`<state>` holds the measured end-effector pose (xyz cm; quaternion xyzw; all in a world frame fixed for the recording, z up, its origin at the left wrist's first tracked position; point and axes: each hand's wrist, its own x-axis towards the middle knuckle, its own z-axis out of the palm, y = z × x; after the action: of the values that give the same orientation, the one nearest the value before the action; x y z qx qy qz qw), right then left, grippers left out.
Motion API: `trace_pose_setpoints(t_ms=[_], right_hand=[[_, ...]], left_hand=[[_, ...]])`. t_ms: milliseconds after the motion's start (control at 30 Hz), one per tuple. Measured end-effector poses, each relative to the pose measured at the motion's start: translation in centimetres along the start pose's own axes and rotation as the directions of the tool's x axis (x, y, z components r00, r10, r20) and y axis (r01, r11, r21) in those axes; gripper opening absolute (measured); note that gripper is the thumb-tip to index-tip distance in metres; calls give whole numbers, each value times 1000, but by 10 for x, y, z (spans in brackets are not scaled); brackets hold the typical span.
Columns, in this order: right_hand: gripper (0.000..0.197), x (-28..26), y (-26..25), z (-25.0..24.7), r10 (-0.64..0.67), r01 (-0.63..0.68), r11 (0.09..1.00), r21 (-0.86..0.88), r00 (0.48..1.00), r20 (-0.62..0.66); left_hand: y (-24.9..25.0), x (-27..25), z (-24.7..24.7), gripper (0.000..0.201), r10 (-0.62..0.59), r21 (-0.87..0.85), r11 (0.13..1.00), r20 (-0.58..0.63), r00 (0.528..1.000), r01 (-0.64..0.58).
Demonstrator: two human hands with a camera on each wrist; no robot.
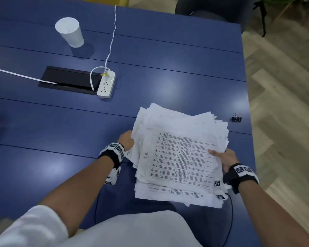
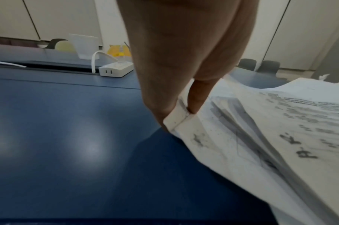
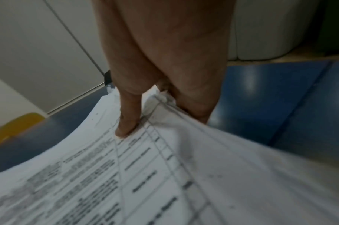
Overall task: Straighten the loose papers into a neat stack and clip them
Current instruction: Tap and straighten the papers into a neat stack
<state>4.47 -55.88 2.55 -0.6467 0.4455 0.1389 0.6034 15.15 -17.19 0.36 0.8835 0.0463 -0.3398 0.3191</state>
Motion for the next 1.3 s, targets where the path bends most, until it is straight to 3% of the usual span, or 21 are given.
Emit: trace_pose_setpoints(t_ms=[133, 267, 333, 367, 433, 500, 567, 600, 667, 733, 800, 867, 933, 1000, 1067, 1133, 1300], right_hand=[[53, 8, 23, -18, 24, -30, 989, -146, 999, -38], [83, 1, 44, -26, 28, -36, 981, -189, 999, -44], [93, -14, 48, -23, -65, 37, 966, -256, 993, -102], [97, -22, 50, -20, -196, 129, 912, -389, 971, -139], [90, -50, 57, -9, -487, 327, 605, -726, 873, -12], [72, -77, 74, 6, -585, 556, 246, -794, 738, 335], [72, -97, 96, 26, -489, 696, -29, -717, 616, 618], [77, -105, 103, 37, -405, 720, -139, -680, 585, 702], [95, -113, 113, 59, -237, 720, -287, -632, 586, 775], [109, -116, 117, 77, -146, 694, -373, -616, 612, 777], [113, -119, 116, 89, -92, 683, -403, -609, 632, 770], [109, -118, 114, 96, -70, 681, -410, -607, 640, 766], [101, -116, 111, 99, -84, 686, -391, -614, 638, 766], [93, -116, 111, 101, -94, 690, -372, -621, 638, 764], [88, -117, 112, 103, -98, 698, -363, -617, 630, 771], [83, -118, 108, 106, -116, 694, -351, -629, 634, 764], [84, -107, 85, 123, -186, 643, -289, -709, 689, 700]], left_hand=[[-13, 0, 1, 33, -49, -44, 998, 57, 997, 51], [-19, -14, 5, 40, 10, -341, 939, 177, 984, 52], [-24, -25, 14, 54, 30, -324, 946, 142, 989, 18], [-29, -28, 19, 56, 13, -295, 955, 94, 995, 16], [-34, -33, 27, 51, -20, -302, 953, 16, 1000, 24], [-29, -34, 28, 41, -61, -314, 947, 1, 998, 58], [-17, -29, 20, 43, -108, -240, 966, -26, 994, 99], [-8, -24, 13, 44, -108, -197, 976, -67, 992, 93], [7, -9, -1, 38, -60, -175, 984, -163, 985, 31], [21, 12, -12, 44, 52, -271, 957, -177, 983, -100], [30, 34, -17, 61, 221, -215, 942, -176, 959, -256], [42, 51, -16, 65, 326, 106, 944, -165, 931, -312], [55, 59, -13, 57, 403, 436, 840, -102, 910, -324], [66, 62, -7, 46, 501, 594, 696, 2, 866, -404], [75, 62, -1, 34, 523, 676, 591, 93, 847, -440], [81, 61, 6, 30, 504, 705, 564, 118, 856, -430], [89, 51, 8, 23, 361, 595, 675, 250, 898, -437]])
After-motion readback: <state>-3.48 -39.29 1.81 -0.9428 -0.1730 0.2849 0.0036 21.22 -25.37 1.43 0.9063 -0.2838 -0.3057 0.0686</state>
